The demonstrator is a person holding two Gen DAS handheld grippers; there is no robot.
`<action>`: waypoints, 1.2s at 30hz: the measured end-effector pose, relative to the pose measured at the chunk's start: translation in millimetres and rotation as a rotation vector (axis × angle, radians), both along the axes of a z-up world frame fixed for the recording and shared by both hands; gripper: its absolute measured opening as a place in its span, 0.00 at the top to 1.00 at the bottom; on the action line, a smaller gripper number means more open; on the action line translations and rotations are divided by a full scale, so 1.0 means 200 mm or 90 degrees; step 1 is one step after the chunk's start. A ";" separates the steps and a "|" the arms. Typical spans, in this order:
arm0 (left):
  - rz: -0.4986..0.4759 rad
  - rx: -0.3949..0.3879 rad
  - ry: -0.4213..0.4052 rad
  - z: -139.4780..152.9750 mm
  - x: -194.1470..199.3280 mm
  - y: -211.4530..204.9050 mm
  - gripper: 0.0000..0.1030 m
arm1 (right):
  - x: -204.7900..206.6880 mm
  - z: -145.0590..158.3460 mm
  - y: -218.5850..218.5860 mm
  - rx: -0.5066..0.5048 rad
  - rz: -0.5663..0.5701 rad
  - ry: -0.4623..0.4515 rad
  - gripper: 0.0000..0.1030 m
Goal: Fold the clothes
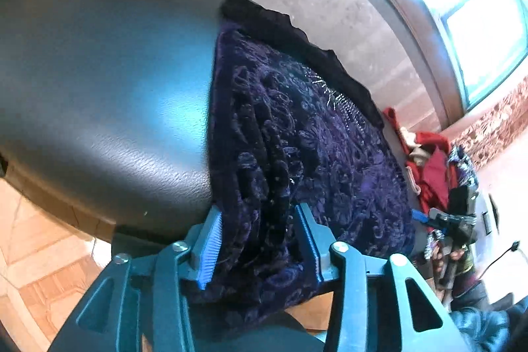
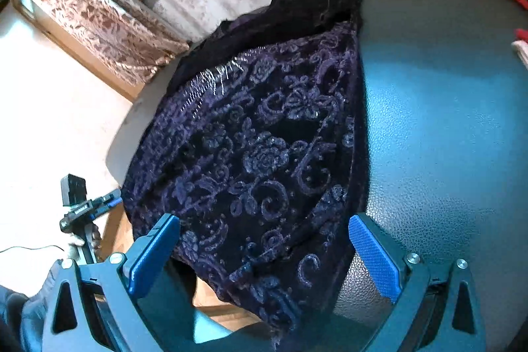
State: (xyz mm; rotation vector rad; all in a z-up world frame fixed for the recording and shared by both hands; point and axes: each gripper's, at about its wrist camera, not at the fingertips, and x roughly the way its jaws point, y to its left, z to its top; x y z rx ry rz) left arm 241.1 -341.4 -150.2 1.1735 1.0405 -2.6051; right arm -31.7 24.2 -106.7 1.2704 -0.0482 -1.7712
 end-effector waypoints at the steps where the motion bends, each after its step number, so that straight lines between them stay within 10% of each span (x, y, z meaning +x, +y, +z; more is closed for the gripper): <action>1: -0.006 -0.025 -0.016 0.01 -0.02 0.01 0.68 | 0.01 0.00 -0.01 0.009 0.006 0.006 0.00; 3: -0.006 -0.036 -0.014 0.06 -0.01 -0.01 0.97 | 0.02 0.00 -0.03 0.030 0.022 0.027 0.00; 7: 0.027 0.051 0.085 0.18 0.12 -0.17 0.94 | 0.03 -0.01 -0.01 0.056 0.038 0.050 0.00; 12: 0.031 0.073 -0.001 -0.05 0.12 -0.17 0.77 | 0.01 -0.01 0.05 0.018 0.038 0.046 0.00; 16: 0.016 0.094 0.054 -0.11 0.16 -0.08 0.54 | 0.05 -0.01 0.11 -0.007 0.021 0.069 0.00; 24: -0.115 0.014 -0.008 -0.18 -0.04 0.13 0.41 | 0.00 0.06 0.31 -0.016 -0.048 0.038 0.02; 30: -0.181 0.037 -0.021 -0.21 -0.13 0.26 0.48 | 0.05 0.00 0.36 -0.096 -0.051 -0.003 0.12; 36: -0.155 0.145 0.092 -0.13 -0.04 0.15 0.48 | 0.12 -0.04 0.24 -0.141 0.039 -0.059 0.27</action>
